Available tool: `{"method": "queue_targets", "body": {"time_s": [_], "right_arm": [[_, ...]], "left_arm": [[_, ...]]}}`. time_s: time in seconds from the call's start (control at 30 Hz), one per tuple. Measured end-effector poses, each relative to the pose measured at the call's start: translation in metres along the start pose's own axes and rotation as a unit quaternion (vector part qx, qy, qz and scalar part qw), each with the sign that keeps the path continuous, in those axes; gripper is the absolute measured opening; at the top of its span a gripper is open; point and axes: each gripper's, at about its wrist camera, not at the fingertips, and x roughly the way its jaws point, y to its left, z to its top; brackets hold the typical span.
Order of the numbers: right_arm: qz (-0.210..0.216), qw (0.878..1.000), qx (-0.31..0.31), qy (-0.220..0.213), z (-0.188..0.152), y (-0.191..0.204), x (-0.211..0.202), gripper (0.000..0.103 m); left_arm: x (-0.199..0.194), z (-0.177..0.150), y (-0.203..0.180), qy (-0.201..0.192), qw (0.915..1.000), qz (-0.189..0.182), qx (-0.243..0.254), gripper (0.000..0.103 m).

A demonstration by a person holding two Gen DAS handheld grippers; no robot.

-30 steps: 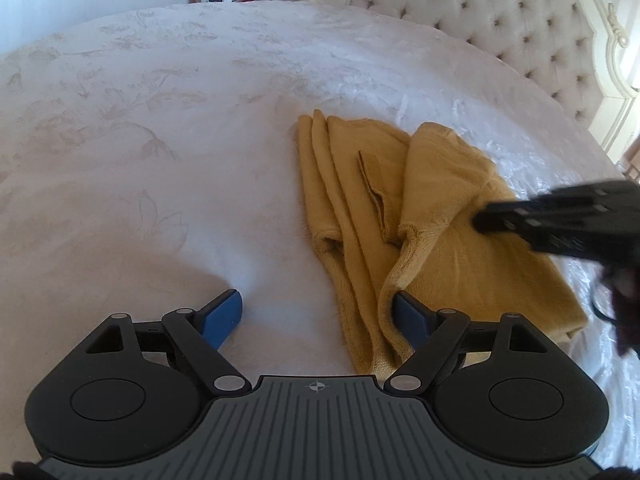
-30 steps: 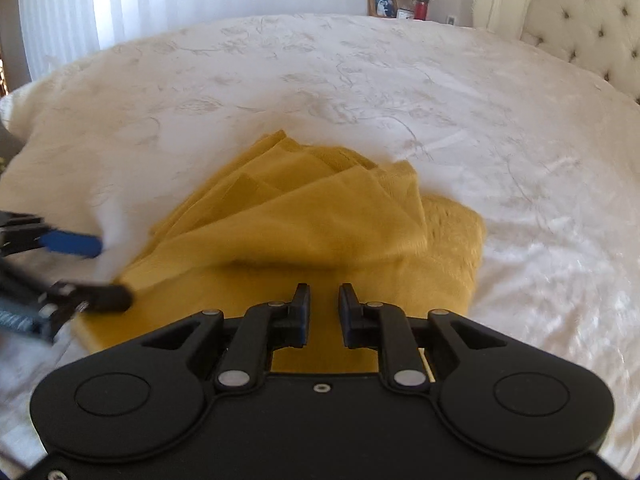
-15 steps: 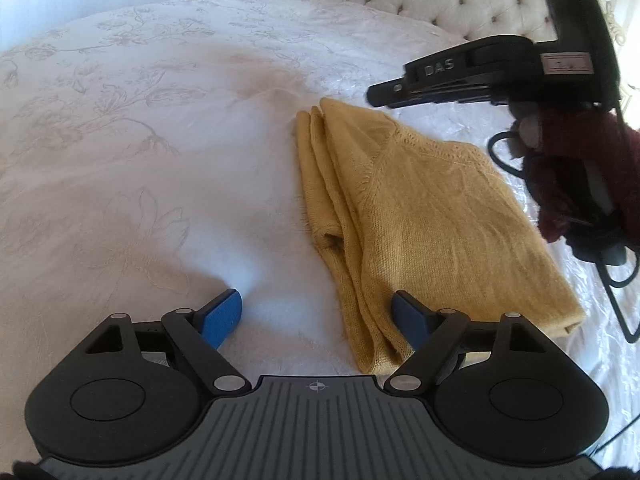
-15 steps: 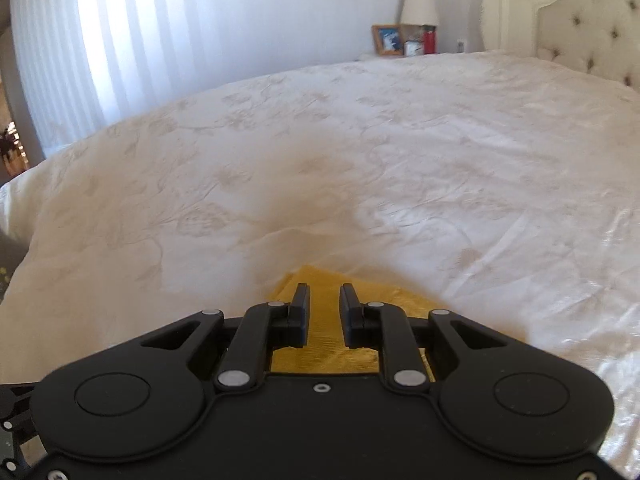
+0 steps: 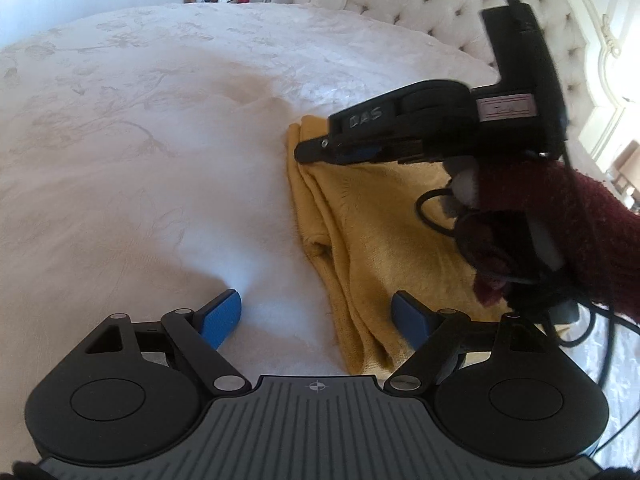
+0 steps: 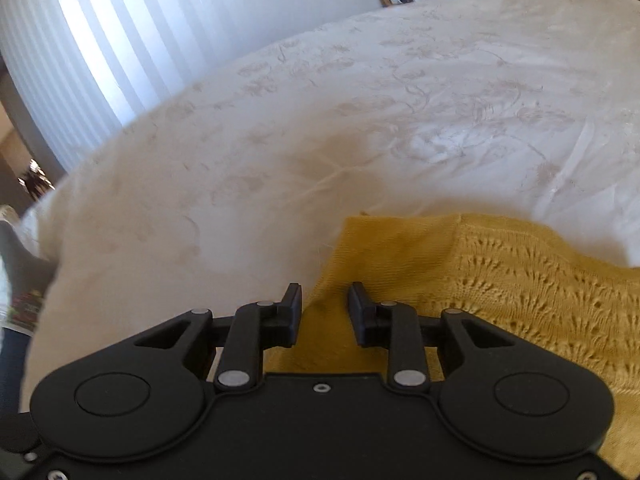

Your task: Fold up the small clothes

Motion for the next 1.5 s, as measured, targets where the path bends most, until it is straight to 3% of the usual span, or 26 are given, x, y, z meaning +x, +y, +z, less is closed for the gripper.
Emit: {"method": "queue_targets", "body": {"time_s": [0.03, 0.07, 0.17, 0.27, 0.37, 0.53, 0.73, 0.9, 1.13, 1.33, 1.37, 1.4, 1.43, 1.47, 1.5], "right_arm": [[0.001, 1.0, 0.001, -0.011, 0.0, -0.002, -0.008, 0.039], [-0.001, 1.0, 0.006, -0.025, -0.001, -0.007, -0.018, 0.047], [-0.019, 0.997, 0.037, -0.069, -0.01, -0.03, -0.059, 0.079], [-0.066, 0.992, 0.059, -0.089, -0.023, -0.058, -0.093, 0.082], [-0.093, 0.988, 0.084, -0.087, -0.04, -0.089, -0.115, 0.1], [-0.089, 0.986, 0.125, -0.067, -0.065, -0.122, -0.131, 0.102], [-0.021, 0.988, 0.145, -0.047, -0.071, -0.133, -0.109, 0.103], [0.035, 0.987, 0.15, -0.043, -0.064, -0.138, -0.086, 0.103], [0.099, 0.982, 0.153, -0.04, -0.054, -0.142, -0.068, 0.103], [0.142, 0.97, 0.191, -0.048, -0.063, -0.157, -0.077, 0.102], [0.141, 0.969, 0.195, -0.05, -0.065, -0.157, -0.079, 0.098], [0.132, 0.971, 0.195, -0.049, -0.065, -0.155, -0.079, 0.092], [0.119, 0.973, 0.193, -0.045, -0.065, -0.153, -0.079, 0.069], [0.097, 0.976, 0.193, -0.04, -0.065, -0.15, -0.08, 0.048], [0.082, 0.977, 0.196, -0.033, -0.064, -0.149, -0.08, 0.047]], "left_arm": [[-0.001, 0.0, 0.0, -0.002, 1.0, -0.005, -0.001, 0.082], [-0.001, 0.0, 0.0, -0.005, 0.9999, -0.014, -0.001, 0.082], [0.0, 0.0, -0.005, -0.008, 0.9994, -0.033, 0.008, 0.083], [-0.001, -0.003, -0.014, -0.021, 0.9989, -0.035, 0.024, 0.091], [0.0, -0.005, -0.021, -0.031, 0.9979, -0.048, 0.031, 0.094], [0.01, -0.007, -0.023, -0.02, 0.9982, -0.053, 0.021, 0.095], [0.023, -0.003, -0.018, 0.003, 0.9978, -0.063, -0.018, 0.102], [0.041, 0.012, -0.028, 0.024, 0.998, -0.058, -0.013, 0.102], [0.063, 0.025, -0.032, 0.033, 0.9948, -0.09, -0.037, 0.102], [0.051, 0.012, -0.026, 0.038, 0.9889, -0.128, -0.066, 0.101], [0.049, 0.01, -0.025, 0.039, 0.9882, -0.131, -0.07, 0.101], [0.049, 0.009, -0.026, 0.04, 0.9879, -0.131, -0.073, 0.098], [0.048, 0.009, -0.027, 0.04, 0.9879, -0.128, -0.078, 0.088], [0.049, 0.01, -0.027, 0.043, 0.9881, -0.122, -0.084, 0.049], [0.05, 0.011, -0.027, 0.052, 0.988, -0.112, -0.092, 0.019]]}}
